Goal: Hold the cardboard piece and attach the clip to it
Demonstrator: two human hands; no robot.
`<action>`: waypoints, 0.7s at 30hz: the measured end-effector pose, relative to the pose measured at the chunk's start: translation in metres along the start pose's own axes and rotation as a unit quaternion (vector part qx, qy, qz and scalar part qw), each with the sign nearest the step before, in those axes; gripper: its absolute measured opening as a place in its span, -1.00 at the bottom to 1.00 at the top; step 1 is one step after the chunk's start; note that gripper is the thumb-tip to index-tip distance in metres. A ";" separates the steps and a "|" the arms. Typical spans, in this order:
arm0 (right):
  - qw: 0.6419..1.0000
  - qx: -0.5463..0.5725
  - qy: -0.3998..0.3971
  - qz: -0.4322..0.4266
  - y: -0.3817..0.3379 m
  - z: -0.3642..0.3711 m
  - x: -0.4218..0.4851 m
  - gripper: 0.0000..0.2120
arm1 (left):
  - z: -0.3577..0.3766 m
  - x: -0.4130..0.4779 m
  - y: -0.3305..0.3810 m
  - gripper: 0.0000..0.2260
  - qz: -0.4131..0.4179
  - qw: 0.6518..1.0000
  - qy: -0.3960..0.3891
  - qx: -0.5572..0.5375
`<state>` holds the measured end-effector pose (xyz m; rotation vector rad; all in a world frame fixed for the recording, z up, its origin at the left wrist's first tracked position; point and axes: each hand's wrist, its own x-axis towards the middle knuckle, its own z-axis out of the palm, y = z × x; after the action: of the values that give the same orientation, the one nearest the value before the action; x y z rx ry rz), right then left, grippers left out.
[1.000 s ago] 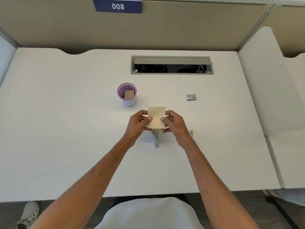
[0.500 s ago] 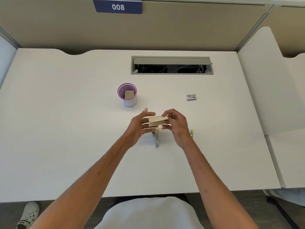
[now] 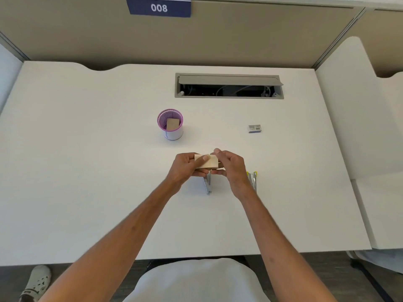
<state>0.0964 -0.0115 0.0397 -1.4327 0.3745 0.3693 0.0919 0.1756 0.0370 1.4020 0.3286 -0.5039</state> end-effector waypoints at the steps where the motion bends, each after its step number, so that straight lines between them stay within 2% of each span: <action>1: 1.000 -0.015 0.009 -0.004 0.002 0.001 0.000 -0.79 | 0.000 0.000 -0.001 -0.71 0.002 1.000 0.000 0.006; 9: 0.997 -0.049 0.051 -0.020 0.007 0.009 0.002 -0.91 | -0.001 -0.001 -0.005 -0.71 0.016 1.000 0.009 0.009; 21: 0.992 -0.085 0.077 -0.051 0.015 0.021 0.003 -0.89 | -0.006 -0.005 -0.008 -0.80 0.018 1.000 -0.002 -0.007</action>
<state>0.0929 0.0106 0.0273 -1.6461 0.3992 0.2112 0.0841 0.1813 0.0319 1.3916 0.3016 -0.4743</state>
